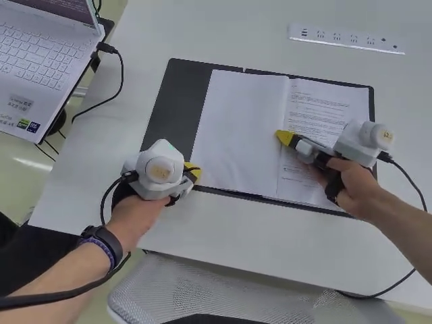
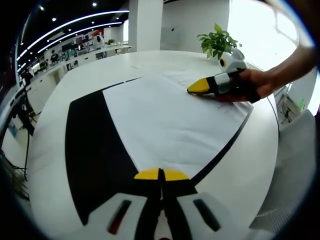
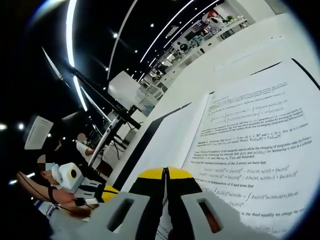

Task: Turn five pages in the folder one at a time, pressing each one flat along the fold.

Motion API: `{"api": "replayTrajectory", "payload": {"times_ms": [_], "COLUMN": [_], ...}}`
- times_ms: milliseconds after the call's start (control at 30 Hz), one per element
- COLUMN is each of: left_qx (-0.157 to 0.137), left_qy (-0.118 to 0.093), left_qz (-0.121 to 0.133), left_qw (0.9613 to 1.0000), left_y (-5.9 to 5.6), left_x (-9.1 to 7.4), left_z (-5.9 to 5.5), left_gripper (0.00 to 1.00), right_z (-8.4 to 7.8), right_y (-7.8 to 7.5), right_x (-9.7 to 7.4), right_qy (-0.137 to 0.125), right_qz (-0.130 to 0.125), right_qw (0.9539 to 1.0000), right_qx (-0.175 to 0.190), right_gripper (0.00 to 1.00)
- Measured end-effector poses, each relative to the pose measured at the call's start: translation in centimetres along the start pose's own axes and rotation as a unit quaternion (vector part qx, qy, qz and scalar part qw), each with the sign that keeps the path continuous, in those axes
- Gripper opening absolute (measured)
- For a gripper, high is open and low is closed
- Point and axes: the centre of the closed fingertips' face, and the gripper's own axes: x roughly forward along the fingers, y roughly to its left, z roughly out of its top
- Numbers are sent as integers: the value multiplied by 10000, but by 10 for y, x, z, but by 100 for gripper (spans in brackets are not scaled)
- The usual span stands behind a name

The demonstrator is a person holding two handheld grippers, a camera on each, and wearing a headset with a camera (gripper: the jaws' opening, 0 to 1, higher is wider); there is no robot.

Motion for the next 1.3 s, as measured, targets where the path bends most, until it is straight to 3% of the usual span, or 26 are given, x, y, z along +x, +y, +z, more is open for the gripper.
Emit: {"api": "replayTrajectory", "payload": {"times_ms": [667,767,1300], "left_qx": [100,132,59], "left_qy": [7,11,41], "left_qz": [-56,-46,-50], "left_qw": [9999,9999,10000], "left_y": [-1,-2,-2], "left_x": [0,0,0], "left_z": [0,0,0], "left_gripper": [0,0,0], "right_z": [-56,-54,-87], "right_y": [30,23,30], "right_x": [-33,-32,-47], "right_qy": [311,302,506], "right_qz": [142,138,117], "right_qw": [9994,9993,9986], "right_qx": [80,150,132], "right_gripper": [0,0,0]}}
